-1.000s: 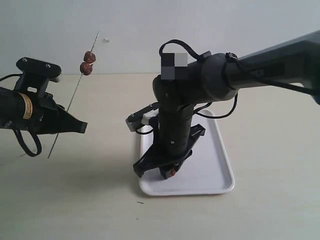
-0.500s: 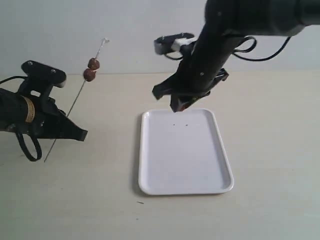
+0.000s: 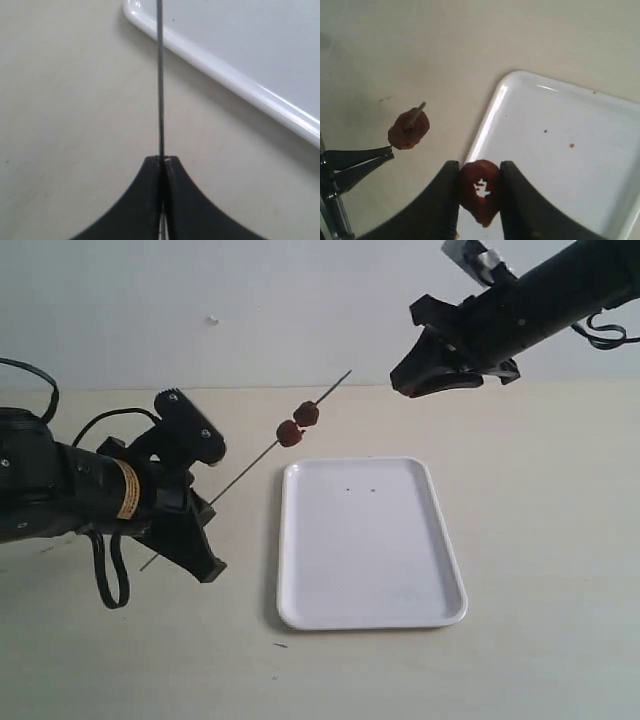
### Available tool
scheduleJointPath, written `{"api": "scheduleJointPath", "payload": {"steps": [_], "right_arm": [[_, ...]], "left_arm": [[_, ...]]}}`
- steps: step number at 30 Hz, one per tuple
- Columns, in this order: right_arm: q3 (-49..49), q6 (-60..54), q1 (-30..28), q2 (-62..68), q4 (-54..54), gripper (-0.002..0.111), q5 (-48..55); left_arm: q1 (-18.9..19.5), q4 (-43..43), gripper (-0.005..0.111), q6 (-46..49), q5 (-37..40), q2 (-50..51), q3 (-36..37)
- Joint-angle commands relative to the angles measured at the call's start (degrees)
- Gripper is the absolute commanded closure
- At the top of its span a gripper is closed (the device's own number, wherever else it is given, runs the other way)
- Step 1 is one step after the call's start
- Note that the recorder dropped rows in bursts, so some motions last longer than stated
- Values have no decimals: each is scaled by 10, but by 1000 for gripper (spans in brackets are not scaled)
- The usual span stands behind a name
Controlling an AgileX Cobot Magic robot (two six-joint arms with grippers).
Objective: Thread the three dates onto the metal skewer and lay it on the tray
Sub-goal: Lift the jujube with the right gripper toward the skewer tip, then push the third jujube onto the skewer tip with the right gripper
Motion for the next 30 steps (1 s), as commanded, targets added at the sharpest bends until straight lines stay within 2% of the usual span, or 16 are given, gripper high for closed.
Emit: {"api": "scheduleJointPath", "payload": {"steps": [1,7,12,30], "right_arm": [[-4,-36,-24,16,50,81,40],[-4,-73,-31,36,130,81,87],[-4,-77,-32,39,145,81,87],[-4,-85,-52,66,186,81,87]], "left_arm": [[-3,16,107,2,-22,5,1],[-4,24,107,2,-55,15,1],[-4,53,107,2,-57,30,1],[-4,68,107,2,-85,29,1]]}}
